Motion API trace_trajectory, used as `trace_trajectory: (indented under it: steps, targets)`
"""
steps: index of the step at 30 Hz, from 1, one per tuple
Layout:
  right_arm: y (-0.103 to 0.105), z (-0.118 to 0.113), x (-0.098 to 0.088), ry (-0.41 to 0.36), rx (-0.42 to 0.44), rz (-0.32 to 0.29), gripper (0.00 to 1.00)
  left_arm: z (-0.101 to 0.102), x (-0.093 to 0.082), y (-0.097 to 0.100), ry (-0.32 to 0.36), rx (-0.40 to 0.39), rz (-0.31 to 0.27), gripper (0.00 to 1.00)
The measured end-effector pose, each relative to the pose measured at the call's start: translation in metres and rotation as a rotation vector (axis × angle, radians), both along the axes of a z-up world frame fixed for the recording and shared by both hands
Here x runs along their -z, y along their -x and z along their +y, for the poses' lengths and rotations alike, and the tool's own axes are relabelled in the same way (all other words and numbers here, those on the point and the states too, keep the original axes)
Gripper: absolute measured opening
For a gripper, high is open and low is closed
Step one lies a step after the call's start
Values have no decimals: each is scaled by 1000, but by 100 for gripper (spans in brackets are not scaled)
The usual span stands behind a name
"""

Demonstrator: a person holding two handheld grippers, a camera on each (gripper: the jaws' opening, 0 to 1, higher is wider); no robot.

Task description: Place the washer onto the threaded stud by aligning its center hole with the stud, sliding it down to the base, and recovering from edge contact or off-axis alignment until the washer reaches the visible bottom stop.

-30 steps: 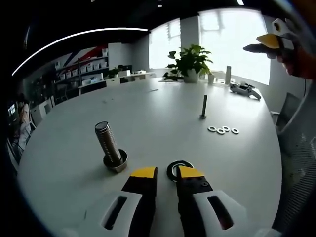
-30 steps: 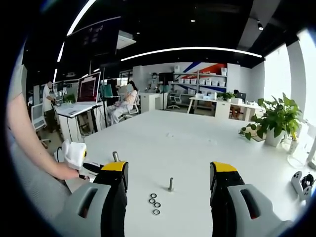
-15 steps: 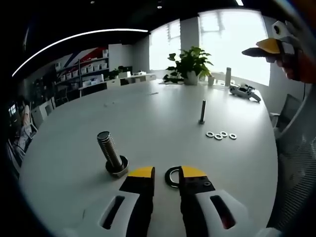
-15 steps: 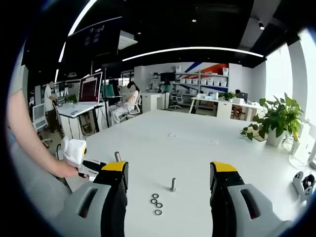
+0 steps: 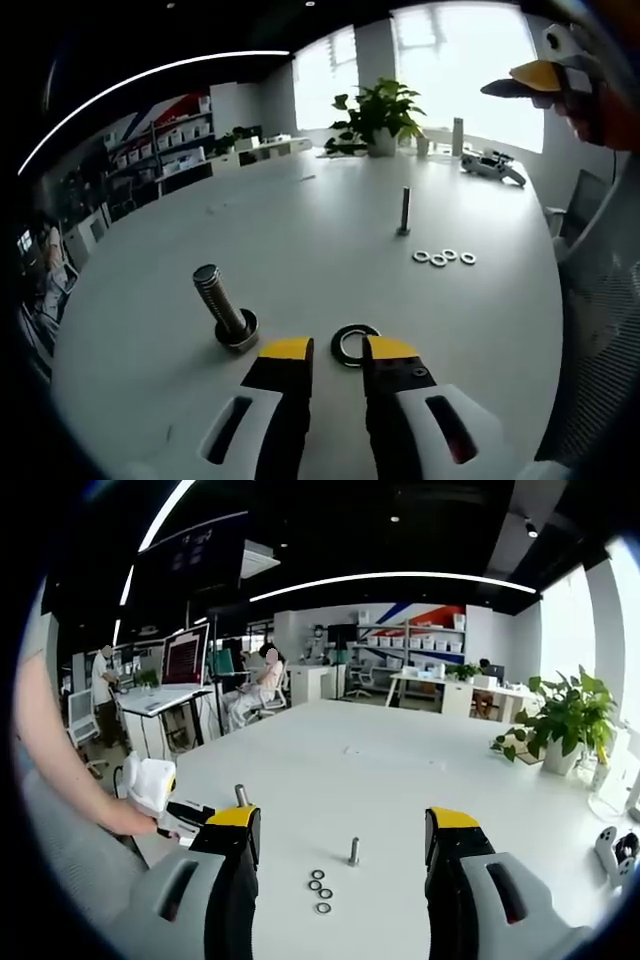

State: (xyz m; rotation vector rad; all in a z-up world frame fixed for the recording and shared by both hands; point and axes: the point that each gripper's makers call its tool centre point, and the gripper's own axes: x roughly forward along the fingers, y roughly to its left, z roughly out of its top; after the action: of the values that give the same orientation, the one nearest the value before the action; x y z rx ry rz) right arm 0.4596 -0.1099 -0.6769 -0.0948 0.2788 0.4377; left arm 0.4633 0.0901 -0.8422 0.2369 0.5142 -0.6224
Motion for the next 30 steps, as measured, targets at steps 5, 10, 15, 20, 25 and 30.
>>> trace_trajectory:
  steps: [5, 10, 15, 20, 25, 30]
  targets:
    - [0, 1, -1, -10, -3, -3, 69, -1, 1, 0, -20, 20, 4, 19]
    - [1, 2, -3, -20, -8, -8, 69, -2, 5, 0, -42, 51, 24, 21]
    - [1, 3, -6, -32, -15, -14, 69, -3, 4, 1, -74, 92, 31, 21]
    - [2, 6, -6, -32, -27, -14, 69, -7, 2, 1, -94, 140, 41, 21]
    - [2, 5, -8, -45, -25, -16, 69, -11, 5, 2, -134, 201, 50, 21]
    - [2, 6, -9, -48, -29, -17, 69, -12, 4, -1, -140, 217, 57, 21]
